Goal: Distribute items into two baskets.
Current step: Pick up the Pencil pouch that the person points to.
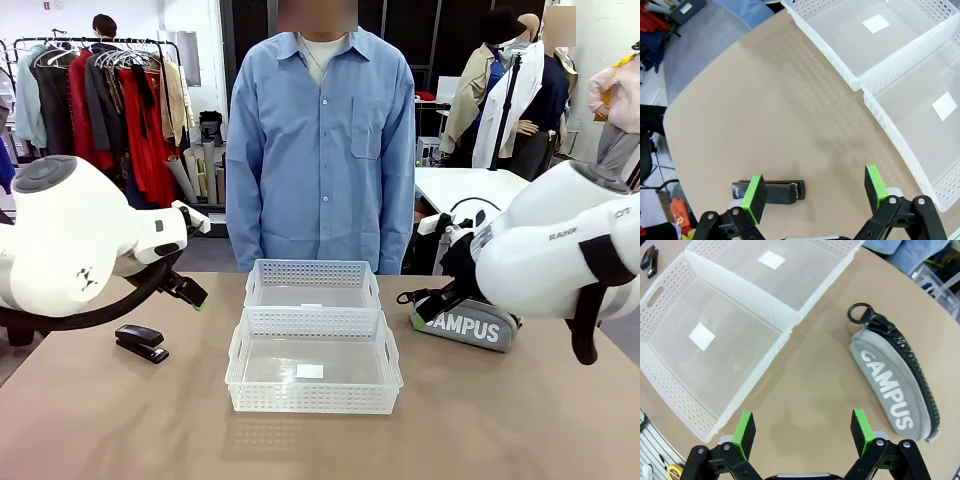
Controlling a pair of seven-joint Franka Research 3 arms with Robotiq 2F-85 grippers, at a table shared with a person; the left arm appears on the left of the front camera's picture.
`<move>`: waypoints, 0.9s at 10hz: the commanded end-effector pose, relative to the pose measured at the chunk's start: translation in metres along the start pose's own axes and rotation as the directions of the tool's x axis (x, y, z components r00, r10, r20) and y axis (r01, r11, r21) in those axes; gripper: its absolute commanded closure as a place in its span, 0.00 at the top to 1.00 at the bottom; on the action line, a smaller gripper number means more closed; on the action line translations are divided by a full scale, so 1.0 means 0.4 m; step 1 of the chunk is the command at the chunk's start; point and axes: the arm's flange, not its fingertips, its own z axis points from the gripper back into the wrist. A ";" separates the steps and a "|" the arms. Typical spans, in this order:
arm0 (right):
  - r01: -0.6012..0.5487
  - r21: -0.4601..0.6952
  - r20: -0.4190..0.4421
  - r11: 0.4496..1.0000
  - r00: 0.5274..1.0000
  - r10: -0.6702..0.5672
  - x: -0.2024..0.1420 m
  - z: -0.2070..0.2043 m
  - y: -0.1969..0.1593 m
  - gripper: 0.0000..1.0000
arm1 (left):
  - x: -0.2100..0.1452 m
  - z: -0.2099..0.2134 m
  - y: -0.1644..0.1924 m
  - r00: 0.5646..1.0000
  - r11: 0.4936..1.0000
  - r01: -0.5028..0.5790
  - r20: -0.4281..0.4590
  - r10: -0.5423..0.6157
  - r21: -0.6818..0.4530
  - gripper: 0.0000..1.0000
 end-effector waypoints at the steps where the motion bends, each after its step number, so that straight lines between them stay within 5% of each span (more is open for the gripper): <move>1: -0.015 -0.004 -0.004 1.000 1.000 0.015 0.007 0.008 -0.046 1.00 | -0.025 0.015 0.010 1.000 0.999 0.005 -0.007 -0.006 -0.040 1.00; 6: 0.041 0.107 0.023 0.993 0.999 -0.043 0.016 0.107 -0.163 1.00 | -0.016 0.129 0.111 0.999 0.991 0.037 0.029 -0.034 -0.128 1.00; 9: 0.111 0.147 0.121 0.983 0.984 -0.129 -0.008 0.240 -0.245 1.00 | -0.032 0.249 0.228 0.996 0.983 0.070 0.061 -0.060 -0.168 1.00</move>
